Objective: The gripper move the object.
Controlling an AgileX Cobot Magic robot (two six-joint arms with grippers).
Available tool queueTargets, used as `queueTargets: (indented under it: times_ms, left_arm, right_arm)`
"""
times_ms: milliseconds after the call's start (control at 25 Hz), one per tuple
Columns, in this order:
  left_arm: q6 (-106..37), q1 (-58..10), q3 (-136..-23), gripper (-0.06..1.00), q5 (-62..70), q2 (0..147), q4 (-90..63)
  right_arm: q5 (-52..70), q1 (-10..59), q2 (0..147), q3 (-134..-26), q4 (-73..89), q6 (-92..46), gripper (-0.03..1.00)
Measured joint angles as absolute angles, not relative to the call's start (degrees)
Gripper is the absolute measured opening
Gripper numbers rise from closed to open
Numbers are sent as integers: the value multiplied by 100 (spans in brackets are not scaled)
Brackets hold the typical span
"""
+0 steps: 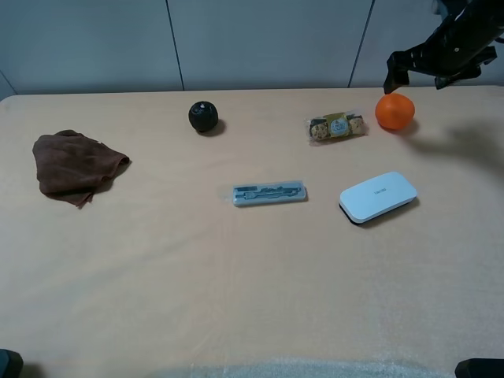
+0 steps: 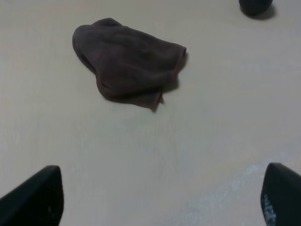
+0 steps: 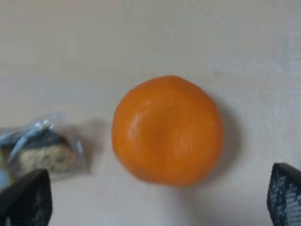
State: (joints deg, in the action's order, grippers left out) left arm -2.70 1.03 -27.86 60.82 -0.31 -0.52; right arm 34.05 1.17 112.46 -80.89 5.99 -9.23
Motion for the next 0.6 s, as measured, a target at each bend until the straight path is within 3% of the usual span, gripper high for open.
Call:
queueTargets:
  times_ms: [600]
  left_arm:
    - [-270,103,-2786,85,6082,-31,-52]
  right_arm:
    - [5715,117,9897,-8089,1138,-923,69]
